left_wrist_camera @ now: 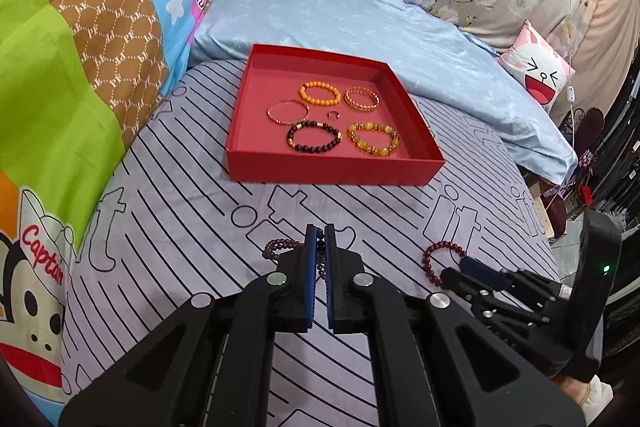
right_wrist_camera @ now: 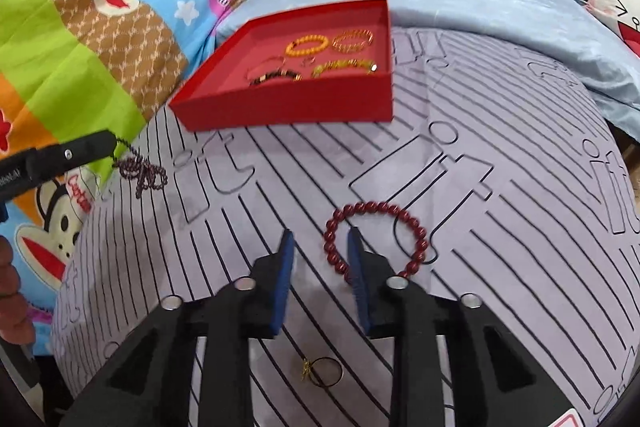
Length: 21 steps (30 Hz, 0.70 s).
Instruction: Organize jewelry
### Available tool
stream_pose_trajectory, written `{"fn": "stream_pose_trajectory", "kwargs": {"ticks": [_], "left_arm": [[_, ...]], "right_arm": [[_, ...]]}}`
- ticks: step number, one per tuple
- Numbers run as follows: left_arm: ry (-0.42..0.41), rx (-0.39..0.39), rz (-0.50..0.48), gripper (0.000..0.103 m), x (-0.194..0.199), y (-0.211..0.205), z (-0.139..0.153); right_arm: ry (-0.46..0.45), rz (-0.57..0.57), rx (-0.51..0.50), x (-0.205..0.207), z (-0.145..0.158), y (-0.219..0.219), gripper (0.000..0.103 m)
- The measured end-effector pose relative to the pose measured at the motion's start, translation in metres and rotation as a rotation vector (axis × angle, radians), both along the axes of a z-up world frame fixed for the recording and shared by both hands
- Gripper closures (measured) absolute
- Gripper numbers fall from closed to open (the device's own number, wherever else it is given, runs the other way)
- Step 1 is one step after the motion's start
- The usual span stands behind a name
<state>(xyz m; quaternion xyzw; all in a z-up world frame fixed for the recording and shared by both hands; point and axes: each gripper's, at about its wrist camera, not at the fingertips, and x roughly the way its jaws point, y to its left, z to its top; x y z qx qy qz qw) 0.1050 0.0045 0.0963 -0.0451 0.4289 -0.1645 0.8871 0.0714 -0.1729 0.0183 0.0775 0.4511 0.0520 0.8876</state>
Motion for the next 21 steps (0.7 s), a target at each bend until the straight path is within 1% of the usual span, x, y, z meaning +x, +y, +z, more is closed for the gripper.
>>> {"fn": "stream_pose_trajectory", "kwargs": {"ticks": [2,7,10,12,14,17,21], "left_arm": [[0.009,0.002,-0.004,0.1,-0.001,-0.003,-0.004],[0.015,0.007,-0.011,0.1,-0.002,-0.005,-0.006],[0.018,0.005,-0.01,0.1,-0.001,-0.004,-0.007],[0.02,0.006,-0.006,0.1,0.0,-0.004,-0.007],[0.024,0.005,-0.005,0.1,0.002,-0.003,-0.007],[0.023,0.005,-0.007,0.1,0.005,-0.002,-0.006],[0.015,0.002,-0.01,0.1,0.009,-0.004,-0.001]], "right_arm": [[0.014,0.002,-0.008,0.003,-0.007,0.002,0.088],[0.045,0.001,-0.035,0.012,-0.02,0.003,0.089],[0.043,0.003,-0.053,0.013,-0.024,0.003,0.095],[0.043,0.006,-0.056,0.015,-0.023,0.003,0.096],[0.039,0.005,-0.054,0.015,-0.021,0.002,0.096],[0.016,-0.001,-0.034,0.016,-0.008,0.0,0.096],[-0.03,0.001,0.004,0.022,0.023,-0.001,0.096]]}}
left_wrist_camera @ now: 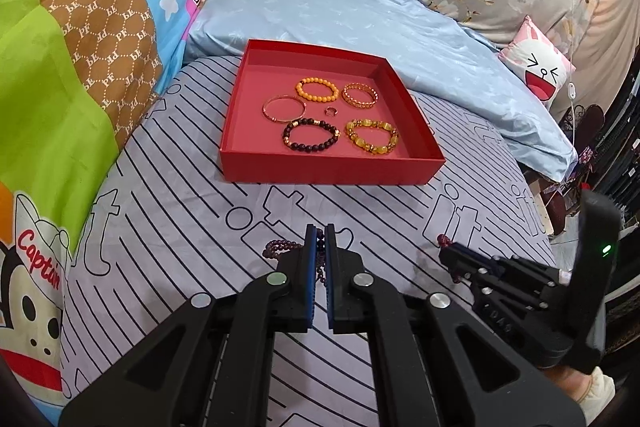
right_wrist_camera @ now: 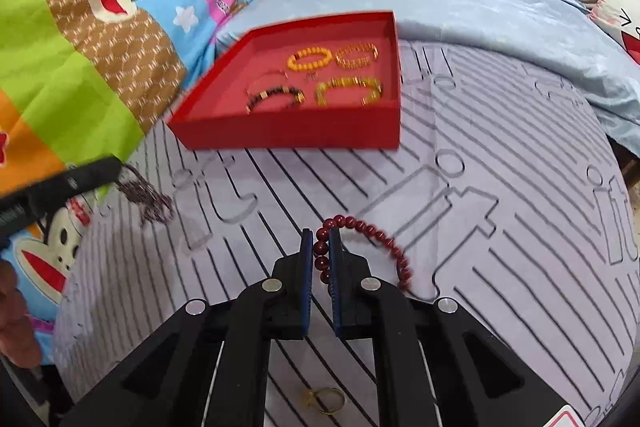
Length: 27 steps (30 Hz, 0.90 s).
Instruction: Organize jewelry
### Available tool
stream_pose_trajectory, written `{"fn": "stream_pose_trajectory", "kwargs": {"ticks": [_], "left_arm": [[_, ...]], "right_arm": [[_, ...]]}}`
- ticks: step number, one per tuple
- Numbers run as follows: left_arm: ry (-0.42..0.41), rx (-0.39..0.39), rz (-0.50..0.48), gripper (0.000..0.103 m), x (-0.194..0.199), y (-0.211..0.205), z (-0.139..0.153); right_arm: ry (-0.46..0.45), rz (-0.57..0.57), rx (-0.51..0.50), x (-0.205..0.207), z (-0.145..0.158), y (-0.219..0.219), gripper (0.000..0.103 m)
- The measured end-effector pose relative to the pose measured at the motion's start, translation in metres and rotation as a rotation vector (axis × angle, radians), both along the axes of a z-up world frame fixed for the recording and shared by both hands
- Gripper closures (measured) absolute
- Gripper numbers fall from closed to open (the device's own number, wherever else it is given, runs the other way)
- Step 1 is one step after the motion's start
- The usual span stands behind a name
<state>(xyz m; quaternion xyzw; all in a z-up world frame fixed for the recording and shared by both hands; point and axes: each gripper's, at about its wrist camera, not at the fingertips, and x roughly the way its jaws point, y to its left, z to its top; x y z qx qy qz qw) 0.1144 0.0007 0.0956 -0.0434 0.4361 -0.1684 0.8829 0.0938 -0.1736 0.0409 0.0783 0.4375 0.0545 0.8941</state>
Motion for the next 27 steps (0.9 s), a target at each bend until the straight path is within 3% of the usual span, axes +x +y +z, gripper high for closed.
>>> {"fn": "stream_pose_trajectory", "kwargs": {"ticks": [5,17,23,27], "left_arm": [[-0.015,-0.011,-0.012,0.1,0.009,-0.007,0.009],[-0.065,-0.019,-0.016,0.1,0.062,-0.018,0.038],[-0.106,-0.002,0.022,0.1,0.107,-0.013,0.052],[-0.085,-0.021,0.051,0.099,0.112,-0.002,0.043]], "right_arm": [[-0.057,0.019,0.024,0.015,0.033,0.004,0.096],[-0.108,0.072,0.069,0.075,0.066,0.01,0.095],[-0.125,0.075,0.039,0.112,0.067,0.014,0.096],[-0.122,0.07,0.045,0.115,0.061,0.011,0.096]]}}
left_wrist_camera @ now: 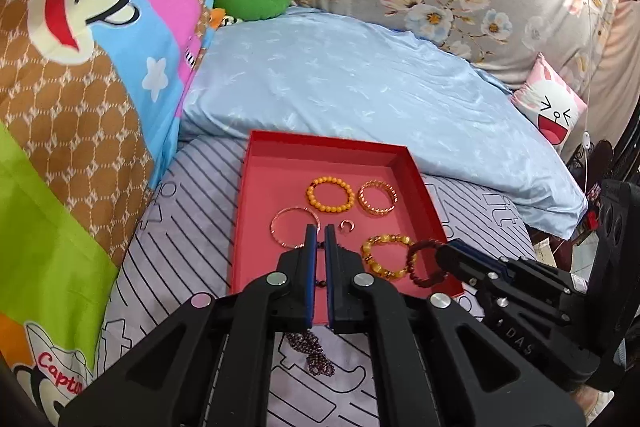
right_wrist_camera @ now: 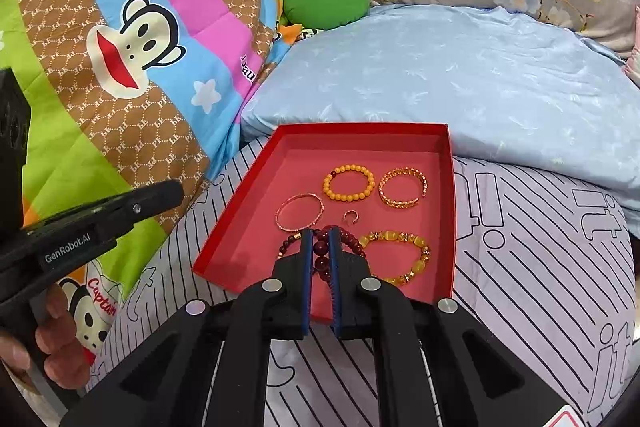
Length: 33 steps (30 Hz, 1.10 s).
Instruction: Organize jewelry
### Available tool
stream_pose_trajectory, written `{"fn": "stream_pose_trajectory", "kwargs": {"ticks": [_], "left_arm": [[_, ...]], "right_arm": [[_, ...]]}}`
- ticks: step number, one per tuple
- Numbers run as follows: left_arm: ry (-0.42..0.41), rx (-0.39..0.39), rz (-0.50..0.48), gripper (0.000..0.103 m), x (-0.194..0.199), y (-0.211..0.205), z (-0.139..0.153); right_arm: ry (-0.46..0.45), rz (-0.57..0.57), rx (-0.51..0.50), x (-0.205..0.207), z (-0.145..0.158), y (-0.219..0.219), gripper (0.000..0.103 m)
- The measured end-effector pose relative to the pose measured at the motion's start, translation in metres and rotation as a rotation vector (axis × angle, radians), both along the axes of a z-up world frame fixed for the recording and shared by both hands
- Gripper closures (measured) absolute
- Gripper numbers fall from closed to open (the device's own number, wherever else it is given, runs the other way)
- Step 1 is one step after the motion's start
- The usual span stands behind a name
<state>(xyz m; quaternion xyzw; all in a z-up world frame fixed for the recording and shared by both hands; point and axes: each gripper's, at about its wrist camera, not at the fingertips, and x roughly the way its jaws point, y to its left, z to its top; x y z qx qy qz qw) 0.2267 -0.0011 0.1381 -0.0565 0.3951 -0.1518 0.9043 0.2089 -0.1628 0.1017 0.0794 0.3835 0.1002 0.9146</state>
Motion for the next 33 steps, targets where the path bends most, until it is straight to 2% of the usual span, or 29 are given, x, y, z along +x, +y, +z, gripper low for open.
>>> {"fn": "stream_pose_trajectory", "kwargs": {"ticks": [1,2,4,6,8,11,17,21,27,33], "left_arm": [[0.016,0.001,0.009,0.099,-0.002,0.003,-0.007],[0.04,-0.001,0.019,0.092,-0.005,0.006,-0.015],[0.085,-0.006,0.042,0.063,-0.012,0.011,-0.031],[0.125,-0.014,0.072,0.055,-0.024,0.015,-0.048],[0.164,-0.016,0.075,0.053,-0.032,0.013,-0.065],[0.223,-0.002,0.067,0.053,-0.038,0.0,-0.092],[0.252,0.01,0.064,0.054,-0.029,-0.018,-0.119],[0.276,-0.001,0.067,0.082,-0.021,-0.019,-0.129],[0.265,-0.005,0.053,0.093,-0.021,-0.018,-0.125],[0.233,-0.008,0.016,0.093,-0.032,-0.01,-0.098]], "right_arm": [[0.006,-0.003,0.006,-0.001,-0.003,-0.002,0.096],[0.017,-0.006,0.013,-0.002,-0.007,-0.004,0.096],[0.027,-0.012,0.012,-0.005,-0.012,-0.005,0.096],[0.034,-0.018,0.008,-0.011,-0.016,-0.006,0.096],[0.037,-0.022,0.005,-0.016,-0.018,-0.007,0.096],[0.041,-0.025,0.007,-0.019,-0.02,-0.007,0.096],[0.034,-0.035,0.014,-0.021,-0.018,-0.011,0.095],[0.028,-0.037,0.017,-0.02,-0.016,-0.012,0.095],[0.03,-0.035,0.018,-0.02,-0.015,-0.013,0.095],[0.019,-0.032,0.026,-0.02,-0.012,-0.013,0.096]]}}
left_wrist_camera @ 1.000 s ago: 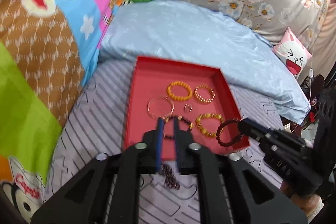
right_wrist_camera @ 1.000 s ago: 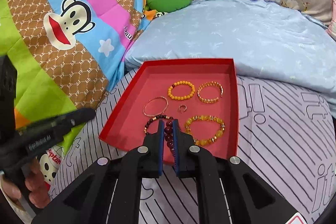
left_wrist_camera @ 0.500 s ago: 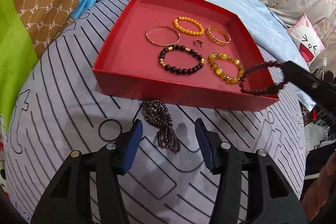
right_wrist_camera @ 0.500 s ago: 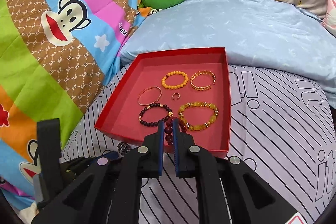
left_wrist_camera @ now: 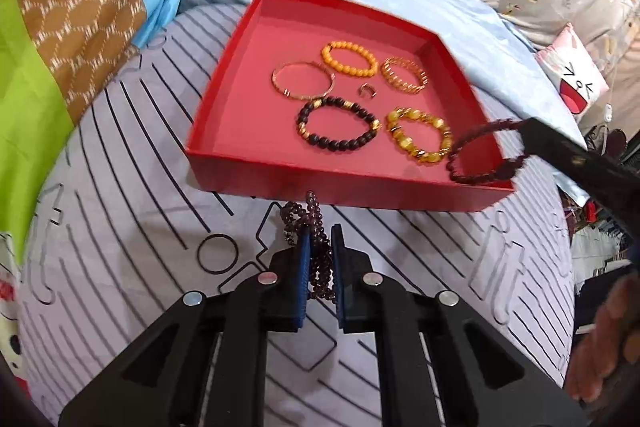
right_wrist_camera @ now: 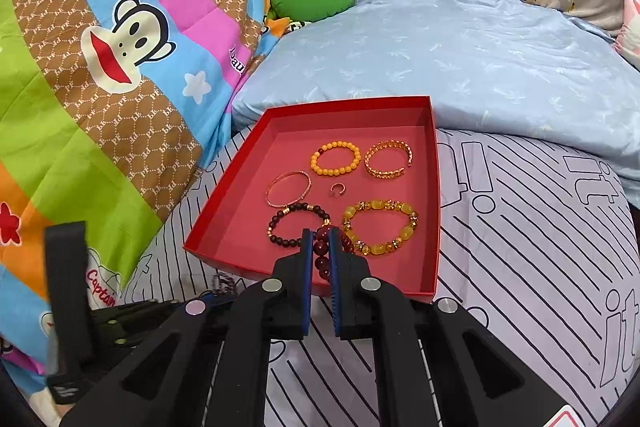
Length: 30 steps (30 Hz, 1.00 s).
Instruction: Organize jewelry
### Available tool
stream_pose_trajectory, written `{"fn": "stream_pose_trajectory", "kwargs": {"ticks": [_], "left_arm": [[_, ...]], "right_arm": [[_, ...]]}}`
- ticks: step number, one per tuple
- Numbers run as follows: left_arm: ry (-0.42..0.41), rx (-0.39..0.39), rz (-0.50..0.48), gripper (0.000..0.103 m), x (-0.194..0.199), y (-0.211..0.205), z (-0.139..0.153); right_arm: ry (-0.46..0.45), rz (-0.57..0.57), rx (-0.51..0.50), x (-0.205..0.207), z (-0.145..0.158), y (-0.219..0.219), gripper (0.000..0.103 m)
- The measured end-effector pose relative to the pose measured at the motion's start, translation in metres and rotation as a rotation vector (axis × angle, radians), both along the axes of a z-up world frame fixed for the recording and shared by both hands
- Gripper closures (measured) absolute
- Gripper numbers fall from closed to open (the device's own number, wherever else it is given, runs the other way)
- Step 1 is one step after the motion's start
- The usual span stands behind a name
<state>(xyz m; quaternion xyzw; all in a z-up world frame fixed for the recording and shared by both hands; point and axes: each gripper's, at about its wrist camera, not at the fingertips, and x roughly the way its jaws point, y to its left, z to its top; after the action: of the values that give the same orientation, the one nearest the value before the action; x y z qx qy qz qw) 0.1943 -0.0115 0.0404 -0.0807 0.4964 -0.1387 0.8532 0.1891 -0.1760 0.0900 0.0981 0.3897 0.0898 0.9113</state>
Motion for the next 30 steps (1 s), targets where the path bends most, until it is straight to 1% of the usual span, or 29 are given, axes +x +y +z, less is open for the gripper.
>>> {"fn": "stream_pose_trajectory", "kwargs": {"ticks": [4,7,8,10,11,12,14,16,19,21,23,25,26,28,29,30], "left_arm": [[-0.067,0.007,-0.002,0.093,-0.002,0.009,0.032],[-0.127,0.03,-0.003,0.093,0.011,0.011,0.058],[-0.145,0.048,-0.004,0.093,0.018,0.011,0.064],[-0.194,0.118,-0.002,0.093,0.035,0.007,0.077],[-0.223,0.176,0.006,0.093,0.047,0.002,0.082],[-0.233,0.207,0.011,0.093,0.056,0.001,0.083],[-0.235,0.258,0.013,0.093,0.082,-0.008,0.083],[-0.223,0.283,0.008,0.093,0.102,-0.015,0.079],[-0.186,0.321,0.011,0.093,0.13,-0.029,0.066],[-0.151,0.346,0.025,0.093,0.15,-0.04,0.051],[-0.12,0.342,0.03,0.091,0.159,-0.045,0.038],[-0.103,0.3,0.025,0.089,0.165,-0.05,0.03],[-0.104,0.29,0.029,0.085,0.165,-0.052,0.029],[-0.12,0.284,0.045,0.054,0.161,-0.053,0.03],[-0.134,0.283,0.054,0.049,0.157,-0.053,0.03],[-0.15,0.291,0.06,0.047,0.153,-0.053,0.031]], "right_arm": [[-0.011,0.003,0.005,0.005,0.004,-0.001,0.096],[-0.02,0.01,0.015,0.013,0.009,-0.003,0.096],[-0.027,0.013,0.016,0.019,0.012,-0.003,0.096],[-0.033,0.019,0.015,0.029,0.015,-0.002,0.096],[-0.033,0.023,0.016,0.035,0.016,-0.002,0.095],[-0.035,0.026,0.019,0.043,0.017,-0.001,0.095],[-0.036,0.031,0.026,0.058,0.017,0.0,0.095],[-0.032,0.033,0.039,0.072,0.015,0.001,0.095],[-0.011,0.044,0.078,0.09,0.007,0.002,0.095],[0.018,0.051,0.075,0.104,-0.005,0.004,0.095],[0.043,0.033,0.03,0.112,-0.017,0.003,0.095],[0.043,0.005,0.0,0.113,-0.022,-0.001,0.094],[0.035,-0.01,-0.013,0.112,-0.023,-0.005,0.091],[0.028,-0.03,-0.021,0.108,-0.022,-0.01,0.086],[0.024,-0.038,-0.018,0.106,-0.022,-0.013,0.082],[0.02,-0.041,-0.017,0.105,-0.022,-0.015,0.079]]}}
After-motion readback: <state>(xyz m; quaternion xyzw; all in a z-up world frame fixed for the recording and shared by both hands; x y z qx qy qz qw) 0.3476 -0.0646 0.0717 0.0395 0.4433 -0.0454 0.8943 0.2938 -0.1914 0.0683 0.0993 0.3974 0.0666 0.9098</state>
